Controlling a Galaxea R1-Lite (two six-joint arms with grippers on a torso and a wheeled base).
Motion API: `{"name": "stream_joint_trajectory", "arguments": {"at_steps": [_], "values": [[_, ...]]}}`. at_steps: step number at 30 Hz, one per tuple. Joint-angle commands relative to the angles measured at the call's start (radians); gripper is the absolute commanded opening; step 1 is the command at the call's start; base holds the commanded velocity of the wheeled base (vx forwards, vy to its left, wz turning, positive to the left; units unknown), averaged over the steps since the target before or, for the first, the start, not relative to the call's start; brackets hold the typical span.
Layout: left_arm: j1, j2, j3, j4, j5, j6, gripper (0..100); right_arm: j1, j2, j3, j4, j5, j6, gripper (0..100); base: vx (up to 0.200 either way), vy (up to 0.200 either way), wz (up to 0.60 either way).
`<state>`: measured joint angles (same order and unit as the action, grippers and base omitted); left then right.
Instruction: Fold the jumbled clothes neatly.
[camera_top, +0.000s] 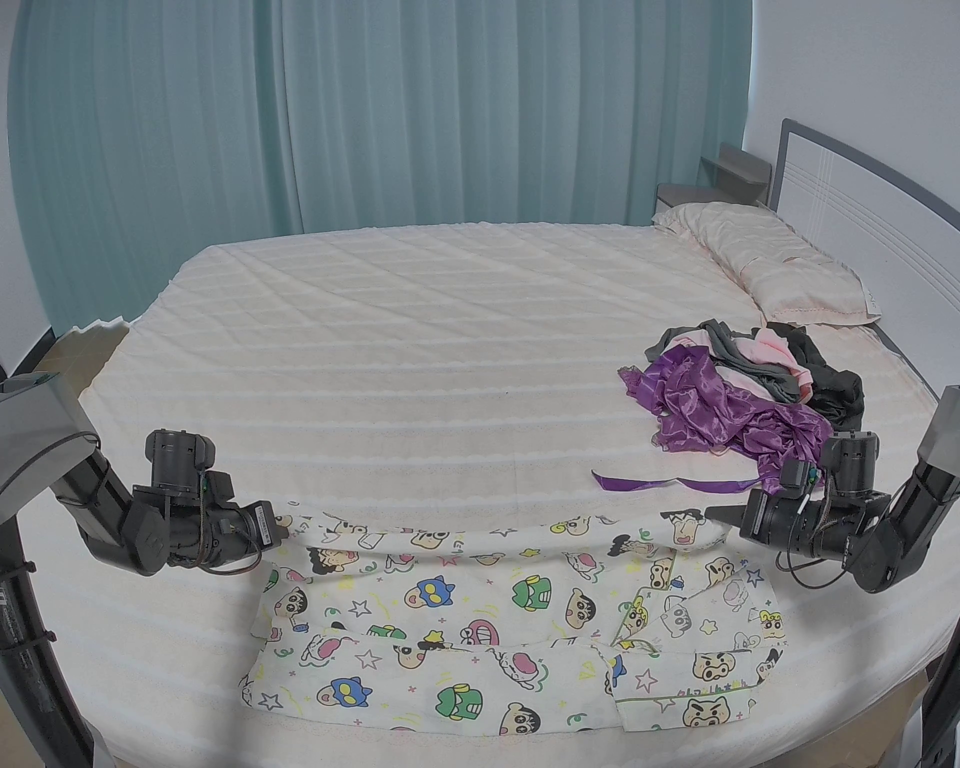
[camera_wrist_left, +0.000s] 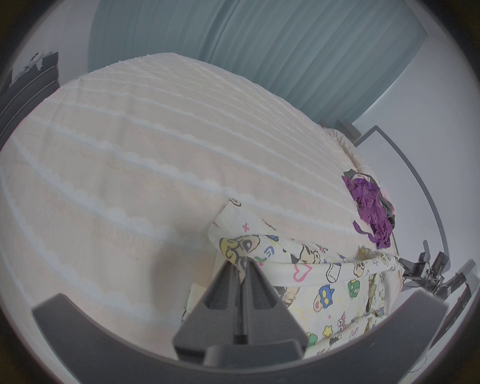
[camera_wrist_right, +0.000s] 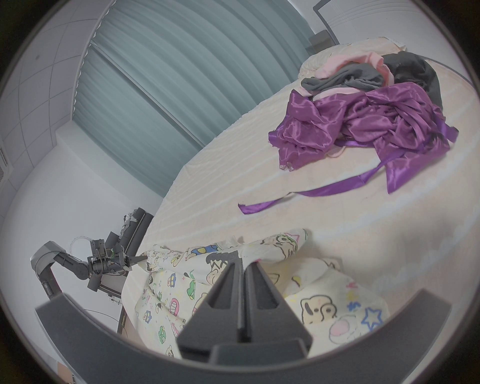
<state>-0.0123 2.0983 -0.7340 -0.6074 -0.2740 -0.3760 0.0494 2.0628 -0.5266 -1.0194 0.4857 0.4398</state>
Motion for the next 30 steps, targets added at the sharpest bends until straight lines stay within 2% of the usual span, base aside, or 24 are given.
{"name": "stream_joint_trajectory", "arguments": {"at_steps": [1,3,7,14,21,27,30], "values": [[0.000,-0.026,0.077,-0.017,-0.001,0.026,0,0.007,0.000,0.129,-0.082,0.001,-0.006,0,0.000,0.000,0.00],[0.000,-0.026,0.077,-0.017,-0.001,0.026,0,0.007,0.000,0.129,-0.082,0.001,-0.006,0,0.000,0.000,0.00],[-0.001,-0.015,0.200,-0.141,-0.001,0.042,0,0.015,0.007,0.244,-0.157,0.002,-0.012,0,0.000,0.000,0.00],[-0.003,0.014,0.286,-0.227,-0.001,0.054,0,0.026,0.033,0.336,-0.186,0.005,-0.049,0,0.000,0.000,0.00],[-0.003,0.055,0.351,-0.305,-0.001,0.058,0,0.024,0.114,0.422,-0.327,0.004,-0.049,0,0.000,0.000,0.00],[-0.005,0.075,0.397,-0.371,-0.001,0.058,0,0.026,0.237,0.511,-0.541,0.001,-0.046,0,0.000,0.000,0.00],[-0.005,0.075,0.406,-0.385,-0.002,0.057,0,0.024,0.247,0.520,-0.542,0.001,-0.046,0,0.000,0.000,0.00]]}}
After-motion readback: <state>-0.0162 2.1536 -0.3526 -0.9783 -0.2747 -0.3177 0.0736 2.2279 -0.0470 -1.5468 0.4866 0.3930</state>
